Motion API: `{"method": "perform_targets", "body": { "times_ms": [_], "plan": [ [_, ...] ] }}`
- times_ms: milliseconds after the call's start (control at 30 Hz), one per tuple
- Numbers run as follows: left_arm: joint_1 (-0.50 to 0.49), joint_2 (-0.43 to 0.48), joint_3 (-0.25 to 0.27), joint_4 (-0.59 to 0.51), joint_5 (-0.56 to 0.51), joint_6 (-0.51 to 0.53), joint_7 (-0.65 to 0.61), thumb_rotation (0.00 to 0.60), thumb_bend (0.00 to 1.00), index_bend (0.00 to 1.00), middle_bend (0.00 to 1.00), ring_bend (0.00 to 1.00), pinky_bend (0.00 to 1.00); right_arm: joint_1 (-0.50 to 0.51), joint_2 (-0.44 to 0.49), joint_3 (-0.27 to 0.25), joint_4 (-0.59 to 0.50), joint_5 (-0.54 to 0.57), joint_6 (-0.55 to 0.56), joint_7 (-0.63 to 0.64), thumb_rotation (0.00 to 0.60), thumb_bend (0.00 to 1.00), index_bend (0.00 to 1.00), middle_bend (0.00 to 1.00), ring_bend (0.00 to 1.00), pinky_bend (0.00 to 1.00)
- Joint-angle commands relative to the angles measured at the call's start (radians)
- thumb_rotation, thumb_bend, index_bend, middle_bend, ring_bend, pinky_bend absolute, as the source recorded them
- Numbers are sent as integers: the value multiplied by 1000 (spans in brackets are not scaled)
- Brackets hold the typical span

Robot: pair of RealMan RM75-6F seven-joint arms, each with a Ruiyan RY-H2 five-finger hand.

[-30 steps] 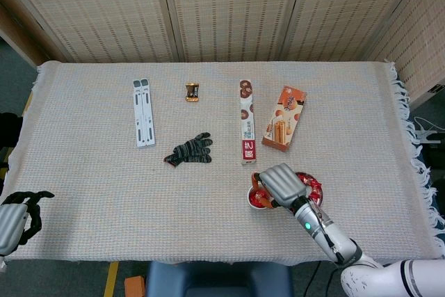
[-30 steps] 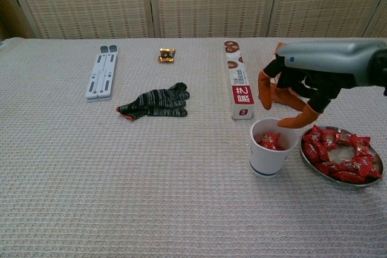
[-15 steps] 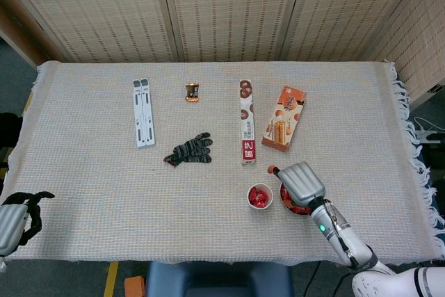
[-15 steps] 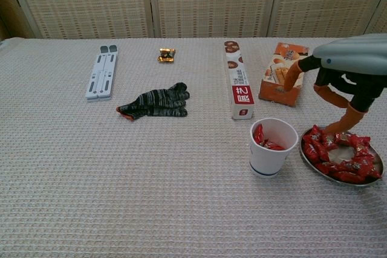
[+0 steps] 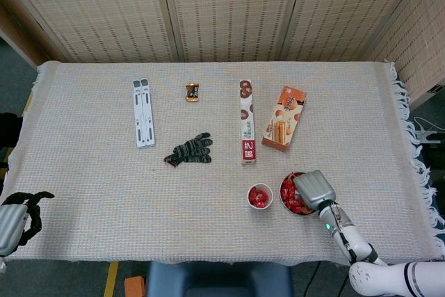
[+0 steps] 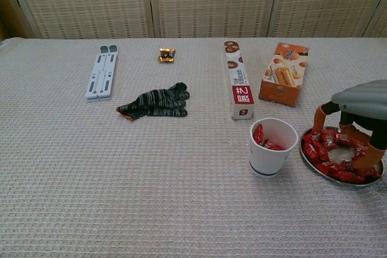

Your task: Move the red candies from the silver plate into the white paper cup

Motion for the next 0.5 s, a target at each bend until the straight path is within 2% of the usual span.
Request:
{"method": "perform_targets", "body": {
  "times_ms": [33,367,500],
  "plan": [
    [0,0,0,0,0,0,-1,600,637,307,398,302,241,4,-25,-3,35,13,-24,16,600,22,320,770,785,1000],
    [0,0,0,0,-1,-1,1,600,636,307,400,302,242,6,-55,-5,102,39,-48,42,600,26,338,770,785,1000],
    [0,0,0,0,-1,-1,2,600,636,307,401,302,242,1,-63,-6,119,34,-51,59,600,94,380,770,787,1000]
  ]
}}
